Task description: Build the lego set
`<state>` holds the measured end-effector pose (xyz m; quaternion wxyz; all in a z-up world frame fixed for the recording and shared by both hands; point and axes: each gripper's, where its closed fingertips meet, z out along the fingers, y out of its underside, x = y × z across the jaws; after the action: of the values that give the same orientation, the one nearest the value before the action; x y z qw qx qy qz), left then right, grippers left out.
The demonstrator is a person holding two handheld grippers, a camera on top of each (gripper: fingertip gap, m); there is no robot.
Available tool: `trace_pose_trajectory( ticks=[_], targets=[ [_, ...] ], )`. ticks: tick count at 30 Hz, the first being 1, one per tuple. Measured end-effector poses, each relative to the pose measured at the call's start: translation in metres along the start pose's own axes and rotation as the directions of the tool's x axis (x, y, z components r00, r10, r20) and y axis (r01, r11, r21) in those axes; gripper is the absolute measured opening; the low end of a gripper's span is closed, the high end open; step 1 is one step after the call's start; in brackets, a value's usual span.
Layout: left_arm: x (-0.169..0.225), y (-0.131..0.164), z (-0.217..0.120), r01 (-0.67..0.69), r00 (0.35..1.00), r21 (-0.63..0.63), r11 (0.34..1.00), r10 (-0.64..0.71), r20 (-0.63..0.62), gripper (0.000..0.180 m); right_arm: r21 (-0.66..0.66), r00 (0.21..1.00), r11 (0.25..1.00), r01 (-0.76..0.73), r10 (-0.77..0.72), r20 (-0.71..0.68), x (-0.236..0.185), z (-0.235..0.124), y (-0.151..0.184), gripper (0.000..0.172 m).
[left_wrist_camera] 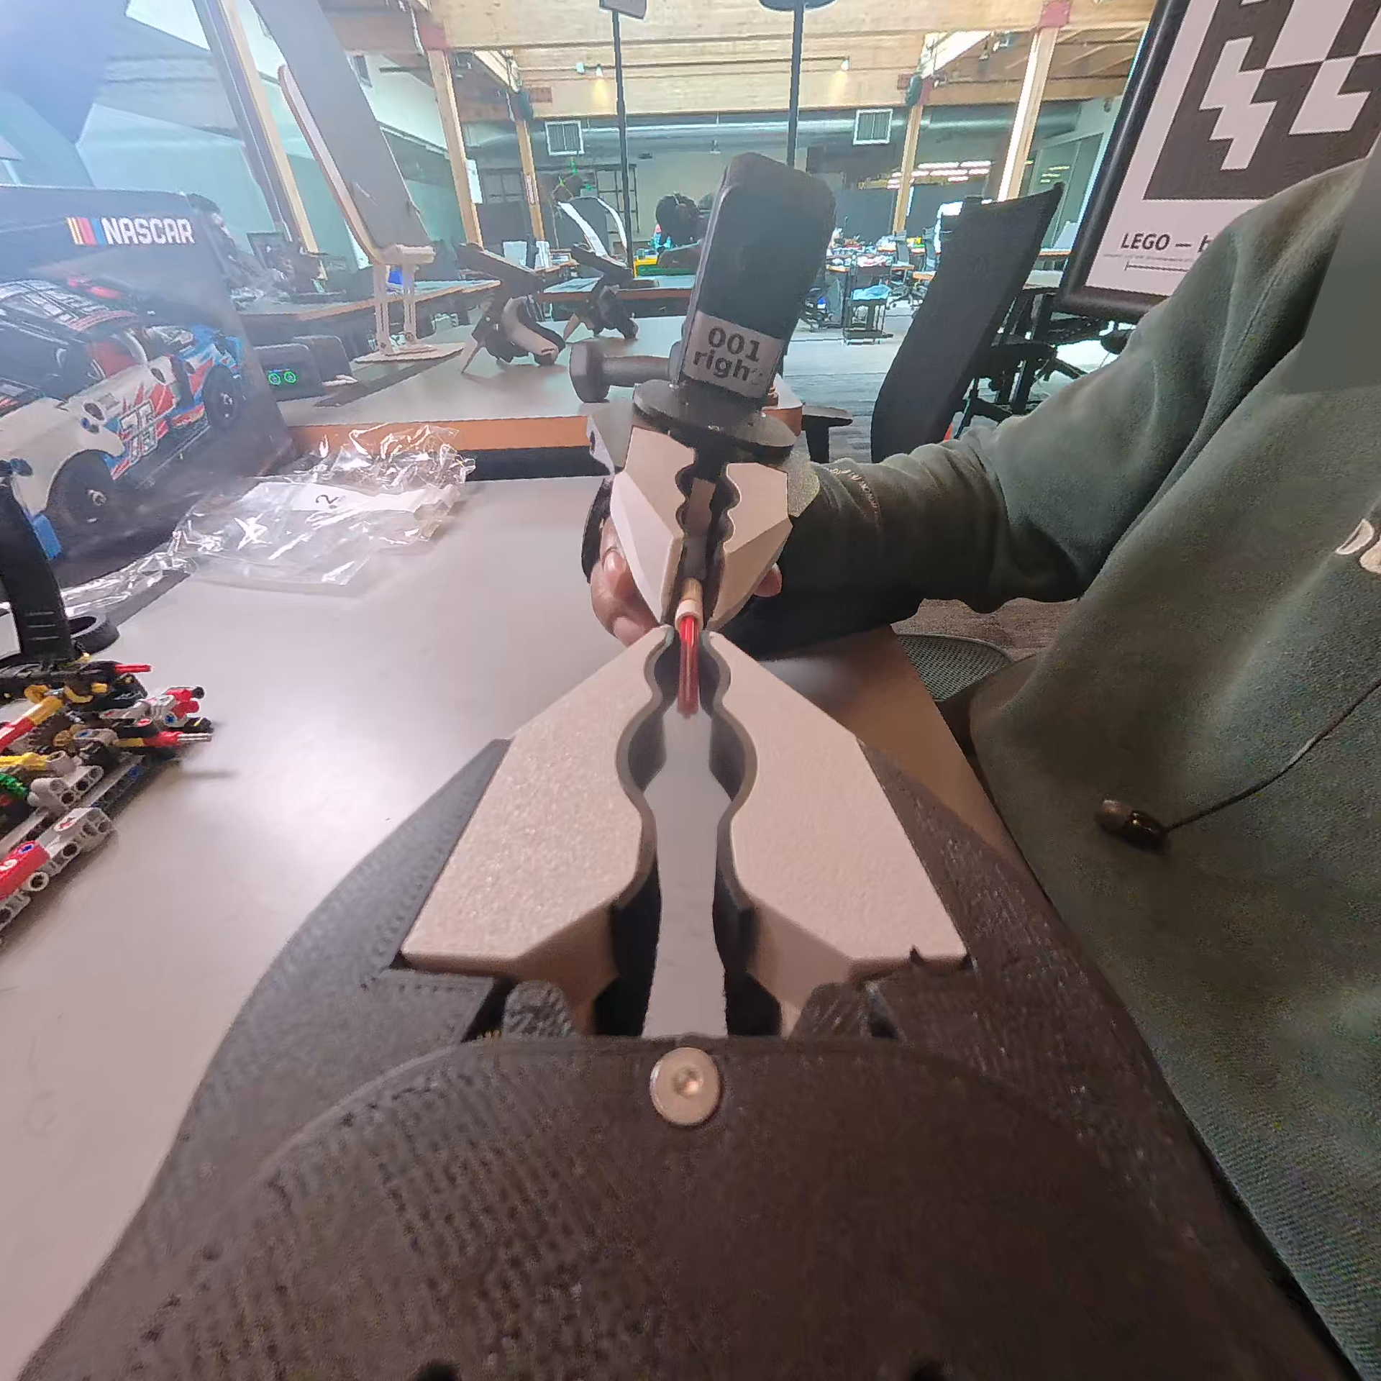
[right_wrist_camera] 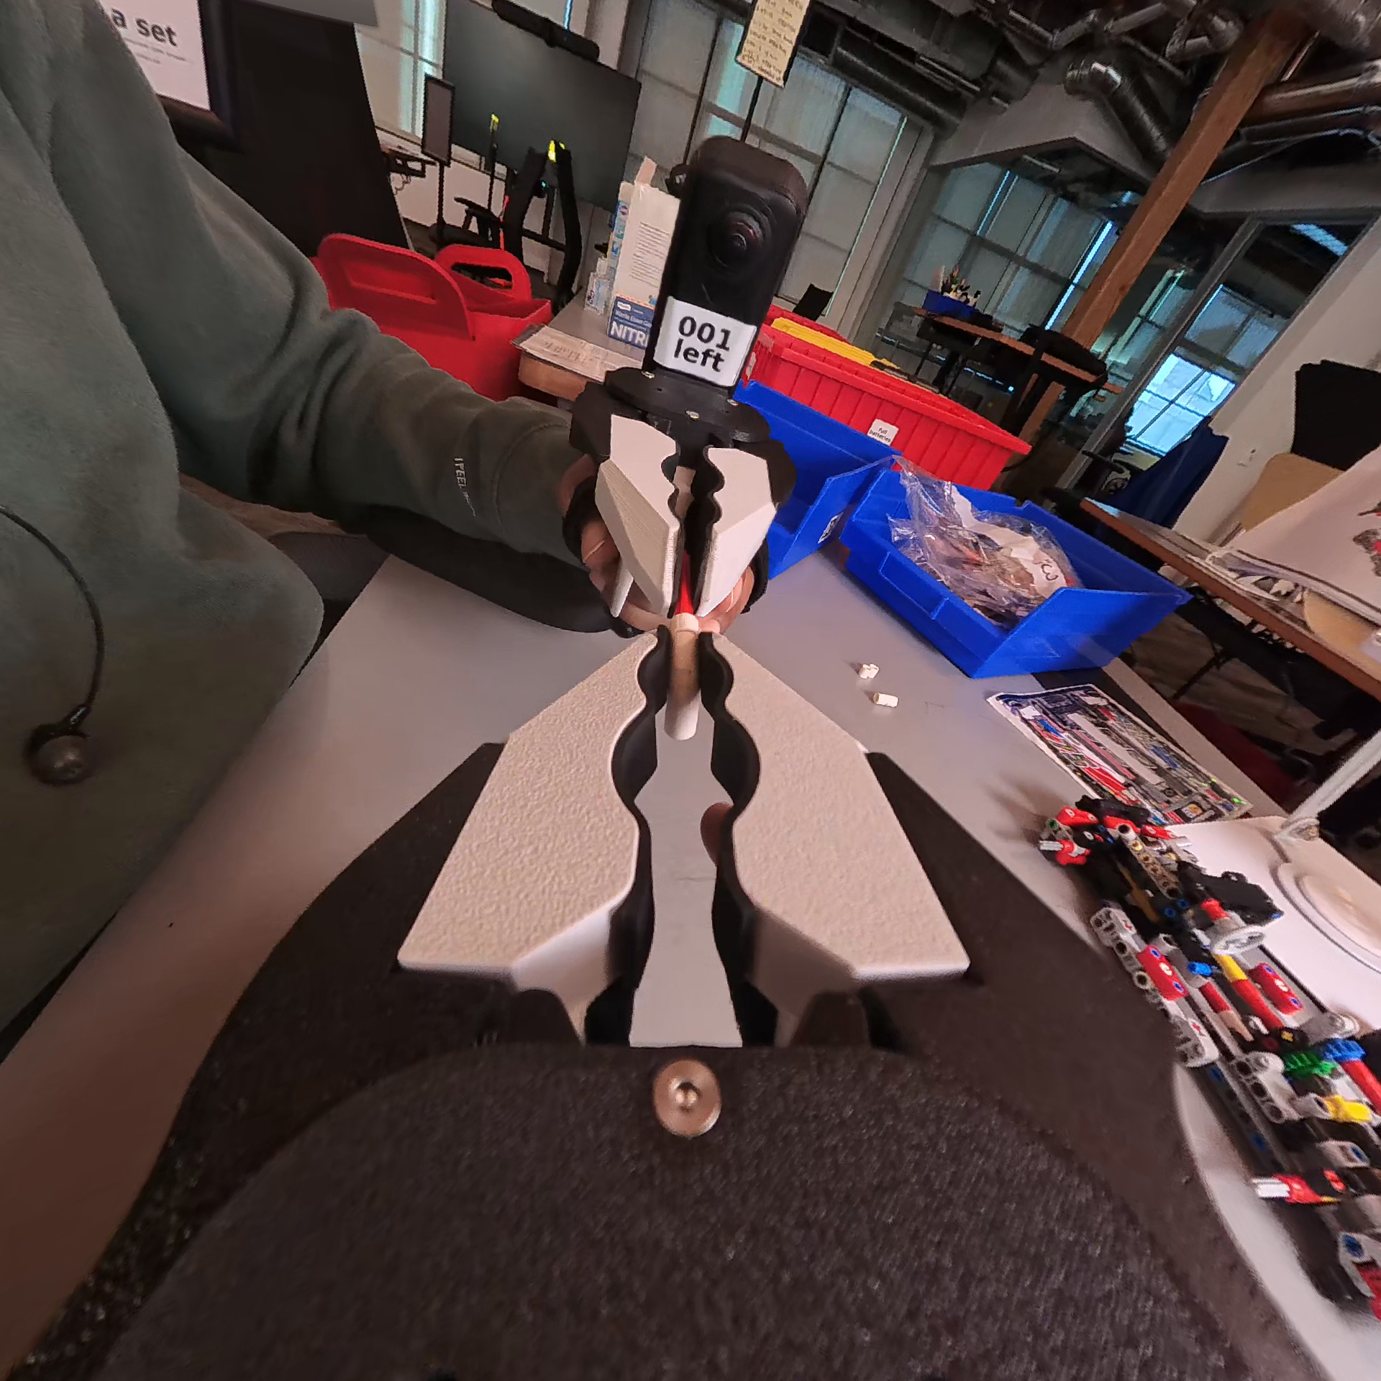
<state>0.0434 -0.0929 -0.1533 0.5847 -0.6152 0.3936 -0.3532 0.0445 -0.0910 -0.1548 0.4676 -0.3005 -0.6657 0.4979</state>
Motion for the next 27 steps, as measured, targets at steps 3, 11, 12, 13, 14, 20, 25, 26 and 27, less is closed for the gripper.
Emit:
trace_pose_trajectory(
  ticks=[3,11,12,13,14,20,25,26,27],
  targets=[
    [0.001,-0.003,0.0,0.015,1.0,0.018,1.0,-0.015,-0.012,0.002,-0.002,1.0,1.0,0.029,-0.029,-0.008,-0.001,0.0,-0.003,0.005],
    [-0.001,-0.003,0.001,0.069,0.998,0.033,0.997,-0.068,-0.014,0.002,-0.026,1.0,1.0,-0.018,0.018,0.0,0.002,-0.003,-0.001,0.005],
    [-0.002,-0.003,0.0,0.08,0.997,0.037,0.996,-0.079,-0.009,0.002,-0.026,0.999,0.999,-0.034,0.034,0.001,0.004,-0.004,0.0,0.005],
    [-0.005,-0.003,-0.002,0.087,0.996,0.046,0.995,-0.088,0.0,0.002,-0.023,0.999,0.999,-0.048,0.048,-0.005,0.006,-0.006,0.0,0.005],
    [-0.008,-0.005,-0.005,0.092,0.996,0.06,0.994,-0.093,0.01,0.004,-0.022,0.998,0.998,-0.059,0.058,-0.012,0.01,-0.009,0.002,0.005],
    [-0.034,-0.01,-0.022,0.114,0.987,0.096,0.989,-0.124,0.102,0.022,-0.035,0.995,0.996,-0.088,0.086,-0.046,0.027,-0.024,0.008,0.005],
    [-0.068,0.042,-0.011,0.096,0.964,-0.162,0.982,-0.051,0.259,0.02,-0.052,0.986,0.994,-0.096,0.089,-0.138,0.056,-0.05,0.012,0.005],
    [-0.072,0.056,-0.003,0.093,0.965,-0.241,0.966,-0.028,0.261,0.02,-0.056,0.983,0.993,-0.103,0.093,-0.16,0.062,-0.057,0.015,0.005],
    [-0.075,0.069,0.006,0.09,0.967,-0.31,0.947,-0.008,0.256,0.022,-0.058,0.978,0.992,-0.111,0.099,-0.181,0.068,-0.063,0.018,0.005]
  ],
)
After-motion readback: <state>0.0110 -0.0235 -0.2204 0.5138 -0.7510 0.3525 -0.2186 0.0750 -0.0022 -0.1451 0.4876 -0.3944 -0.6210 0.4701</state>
